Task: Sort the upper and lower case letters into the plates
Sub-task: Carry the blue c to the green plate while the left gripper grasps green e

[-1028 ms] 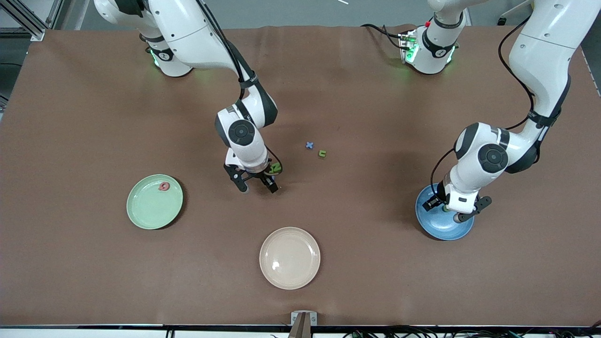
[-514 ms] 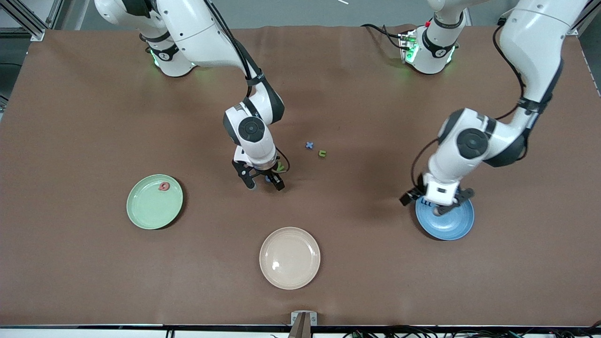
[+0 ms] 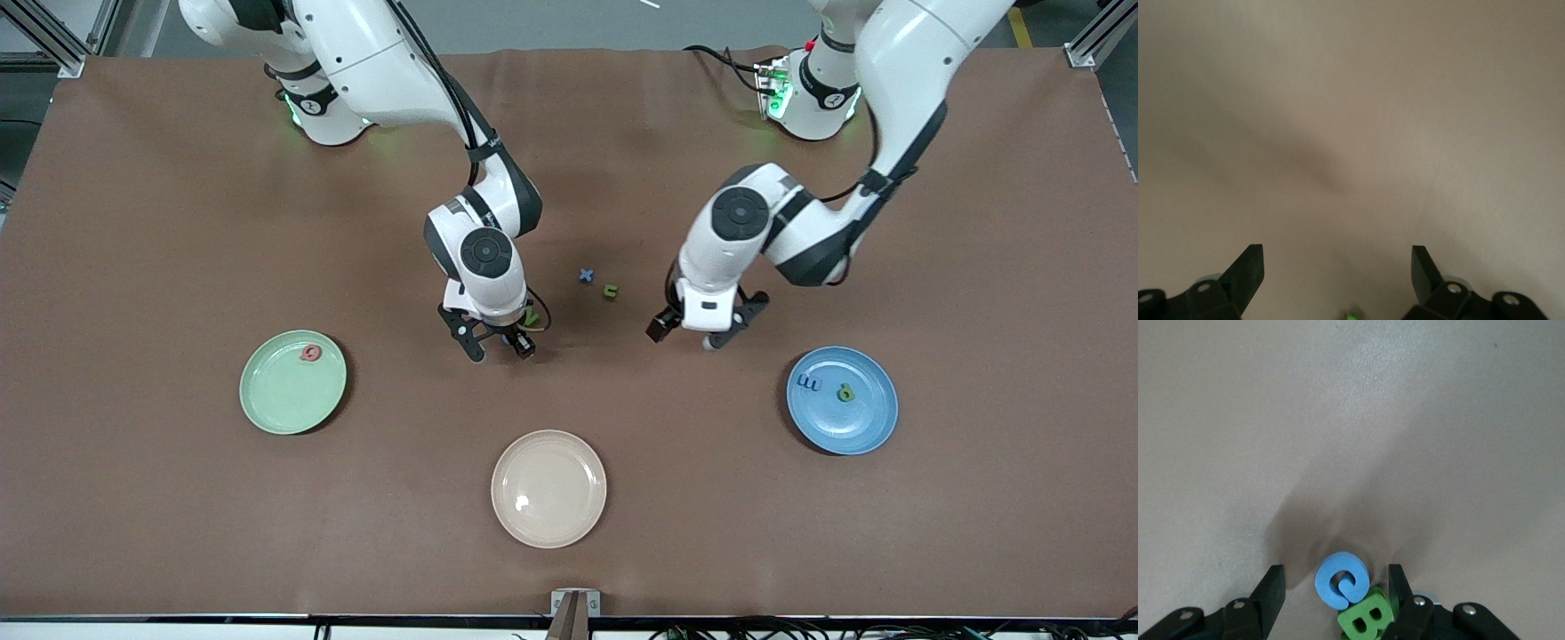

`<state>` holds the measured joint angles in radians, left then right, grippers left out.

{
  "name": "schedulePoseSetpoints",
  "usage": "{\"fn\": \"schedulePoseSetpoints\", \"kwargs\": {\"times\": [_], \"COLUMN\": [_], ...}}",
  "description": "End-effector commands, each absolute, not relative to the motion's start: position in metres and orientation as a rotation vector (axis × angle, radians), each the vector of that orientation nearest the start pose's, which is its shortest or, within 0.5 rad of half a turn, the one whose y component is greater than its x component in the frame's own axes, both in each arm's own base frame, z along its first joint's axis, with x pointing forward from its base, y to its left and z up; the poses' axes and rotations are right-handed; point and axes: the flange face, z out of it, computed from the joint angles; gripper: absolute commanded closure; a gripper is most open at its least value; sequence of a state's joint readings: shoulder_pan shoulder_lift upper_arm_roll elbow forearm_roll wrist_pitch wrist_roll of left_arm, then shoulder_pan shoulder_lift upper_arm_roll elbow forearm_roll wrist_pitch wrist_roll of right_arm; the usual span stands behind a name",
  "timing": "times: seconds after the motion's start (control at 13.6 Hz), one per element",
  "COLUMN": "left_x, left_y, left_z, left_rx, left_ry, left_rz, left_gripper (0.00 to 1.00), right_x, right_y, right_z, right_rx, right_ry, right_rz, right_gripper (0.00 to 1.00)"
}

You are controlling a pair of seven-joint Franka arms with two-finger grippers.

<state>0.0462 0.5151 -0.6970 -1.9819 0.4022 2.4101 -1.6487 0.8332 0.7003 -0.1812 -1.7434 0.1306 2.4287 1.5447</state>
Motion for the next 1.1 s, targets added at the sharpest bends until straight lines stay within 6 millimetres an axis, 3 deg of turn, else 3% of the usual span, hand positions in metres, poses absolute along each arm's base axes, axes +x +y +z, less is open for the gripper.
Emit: {"fn": "schedulePoseSetpoints", "kwargs": {"times": [0.0, 0.15, 0.37, 0.51, 0.66, 0.88, 1.03], "left_x": [0.489, 0.487, 0.468, 0.463, 0.447, 0.443, 0.43], "left_y": [-0.374, -0.377, -0.404, -0.408, -0.422, -0.426, -0.443], "left_z": [0.254, 0.249, 0.243, 0.234, 0.22, 0.212, 0.208], "left_rx": [-2.914, -2.877, -2.844, -2.81, -2.787, -2.754, -2.759], "left_ry": [-1.376, -1.449, -1.57, -1.606, -1.619, -1.677, -1.709], "left_rz": [0.039, 0.056, 0.061, 0.015, -0.01, -0.019, 0.014], "left_gripper": [0.04, 0.05, 0.08, 0.11, 0.13, 0.13, 0.14], "right_x": [0.526, 0.526, 0.529, 0.53, 0.529, 0.531, 0.535], "right_y": [0.412, 0.414, 0.42, 0.421, 0.422, 0.417, 0.412], "right_z": [0.17, 0.162, 0.167, 0.168, 0.169, 0.171, 0.17], "right_rx": [-2.816, -2.818, -2.806, -2.803, -2.809, -2.813, -2.81], "right_ry": [1.454, 1.454, 1.457, 1.457, 1.447, 1.442, 1.452], "right_rz": [-0.064, -0.066, -0.068, -0.067, -0.068, -0.069, -0.07], "right_gripper": [0.36, 0.37, 0.39, 0.43, 0.53, 0.69, 0.9]}}
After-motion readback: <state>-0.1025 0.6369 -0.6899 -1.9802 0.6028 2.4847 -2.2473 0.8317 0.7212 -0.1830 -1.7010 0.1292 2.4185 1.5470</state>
